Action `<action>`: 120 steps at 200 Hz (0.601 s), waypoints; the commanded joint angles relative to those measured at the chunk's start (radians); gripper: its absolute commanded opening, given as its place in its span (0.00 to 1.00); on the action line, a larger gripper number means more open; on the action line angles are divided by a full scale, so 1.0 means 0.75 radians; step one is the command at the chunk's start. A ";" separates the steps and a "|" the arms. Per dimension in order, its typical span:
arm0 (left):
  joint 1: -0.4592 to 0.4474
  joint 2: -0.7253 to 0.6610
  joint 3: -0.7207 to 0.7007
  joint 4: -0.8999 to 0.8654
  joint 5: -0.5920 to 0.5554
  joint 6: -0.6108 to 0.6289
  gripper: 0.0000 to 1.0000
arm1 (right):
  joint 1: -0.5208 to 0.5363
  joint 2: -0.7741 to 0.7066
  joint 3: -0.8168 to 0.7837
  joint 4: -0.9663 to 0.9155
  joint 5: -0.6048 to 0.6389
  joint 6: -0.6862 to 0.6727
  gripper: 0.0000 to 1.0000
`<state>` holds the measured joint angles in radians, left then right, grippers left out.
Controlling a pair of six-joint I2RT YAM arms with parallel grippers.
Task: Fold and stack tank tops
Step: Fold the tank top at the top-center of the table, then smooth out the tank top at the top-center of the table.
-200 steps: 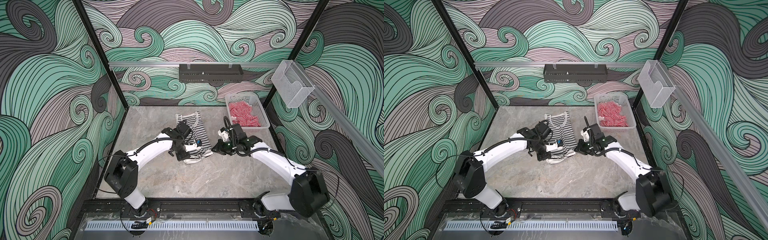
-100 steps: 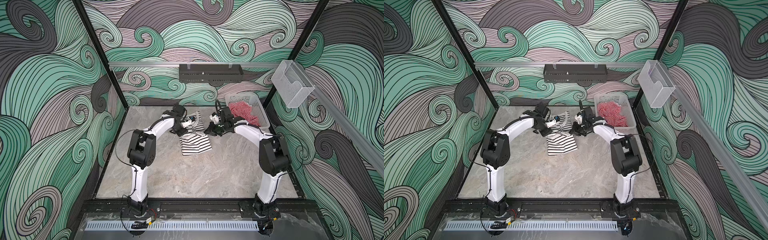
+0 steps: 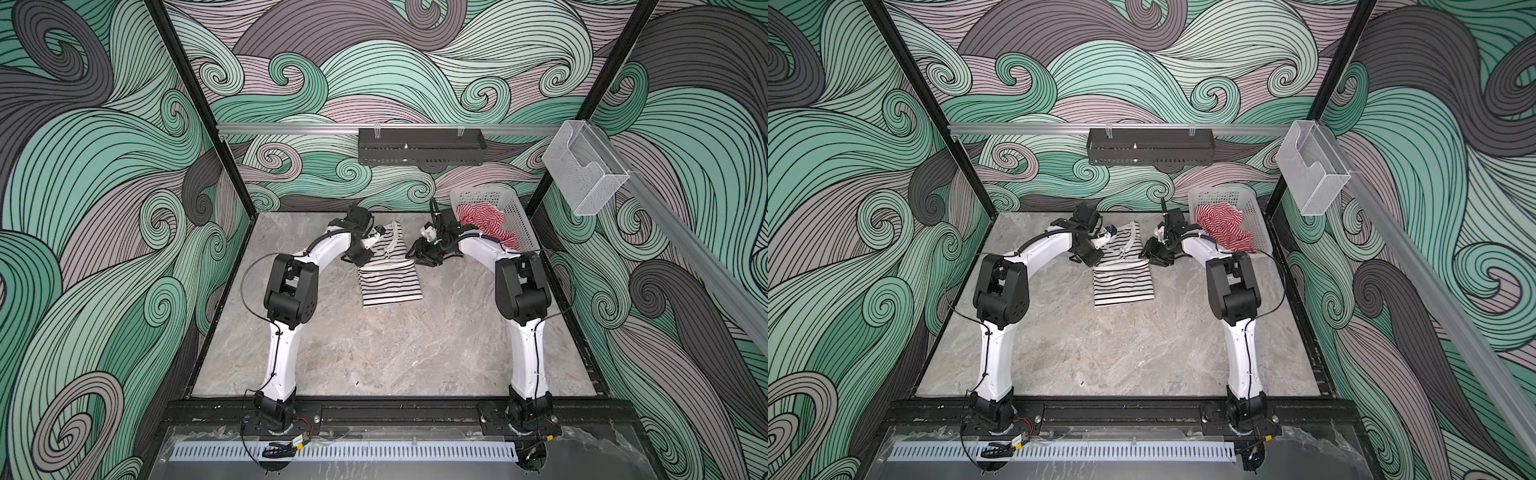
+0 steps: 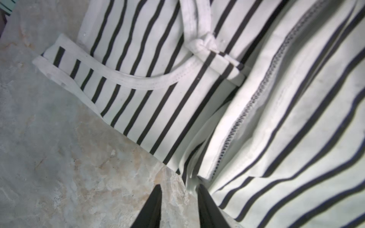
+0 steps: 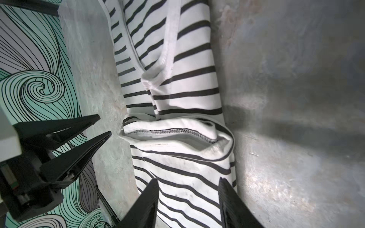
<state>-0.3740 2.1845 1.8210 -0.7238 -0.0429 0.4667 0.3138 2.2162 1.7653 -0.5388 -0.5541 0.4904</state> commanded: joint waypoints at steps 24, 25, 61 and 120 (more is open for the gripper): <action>0.015 -0.214 -0.173 0.136 0.009 -0.064 0.37 | 0.029 -0.236 -0.097 0.021 0.123 -0.040 0.46; 0.013 -0.220 -0.179 0.134 0.017 -0.063 0.37 | 0.032 -0.240 -0.104 0.021 0.126 -0.041 0.46; -0.001 -0.291 -0.299 0.085 0.253 0.003 0.36 | 0.094 -0.265 -0.246 0.016 0.154 -0.071 0.21; -0.005 -0.001 -0.060 -0.051 0.192 -0.019 0.32 | 0.138 -0.048 -0.134 0.011 0.181 -0.050 0.07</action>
<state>-0.3763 2.0884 1.6989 -0.7006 0.1127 0.4591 0.4164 2.1281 1.6154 -0.5175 -0.4507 0.4530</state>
